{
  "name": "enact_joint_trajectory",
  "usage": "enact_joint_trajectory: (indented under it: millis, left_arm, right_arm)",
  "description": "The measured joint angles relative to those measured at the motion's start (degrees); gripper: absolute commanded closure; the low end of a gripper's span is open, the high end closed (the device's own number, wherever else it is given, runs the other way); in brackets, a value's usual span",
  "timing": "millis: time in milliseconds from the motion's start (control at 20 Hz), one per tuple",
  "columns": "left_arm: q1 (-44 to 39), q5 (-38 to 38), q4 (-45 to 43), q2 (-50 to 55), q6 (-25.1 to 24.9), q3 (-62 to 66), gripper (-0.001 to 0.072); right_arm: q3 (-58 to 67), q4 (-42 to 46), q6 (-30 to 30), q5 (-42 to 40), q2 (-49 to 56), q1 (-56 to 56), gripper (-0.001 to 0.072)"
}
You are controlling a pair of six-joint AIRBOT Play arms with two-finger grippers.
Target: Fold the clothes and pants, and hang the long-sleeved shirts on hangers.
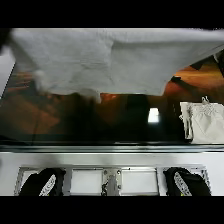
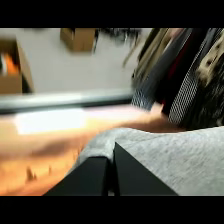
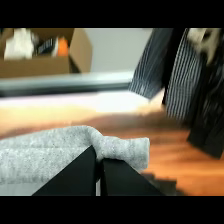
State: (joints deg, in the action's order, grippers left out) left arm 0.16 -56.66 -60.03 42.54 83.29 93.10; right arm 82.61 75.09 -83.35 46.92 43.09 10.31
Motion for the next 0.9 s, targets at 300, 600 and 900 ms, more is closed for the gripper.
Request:
enact_joint_trajectory:
  millis: [300,600,900]
  left_arm:
    - [0.02,-0.61,-0.26,-10.36,4.02,3.43,0.0702]
    - [0.02,-7.23,-0.50,-5.40,8.24,-0.44,0.0701]
    - [-0.11,-4.63,-0.42,14.67,7.69,-14.82,0.0702]
  right_arm:
    - [2.69,0.79,0.59,4.07,-9.09,0.00,0.0698]
    - [3.04,0.83,0.92,11.76,-5.73,-0.02,0.0699]
    - [2.99,0.79,2.25,19.63,16.33,-1.27,0.0699]
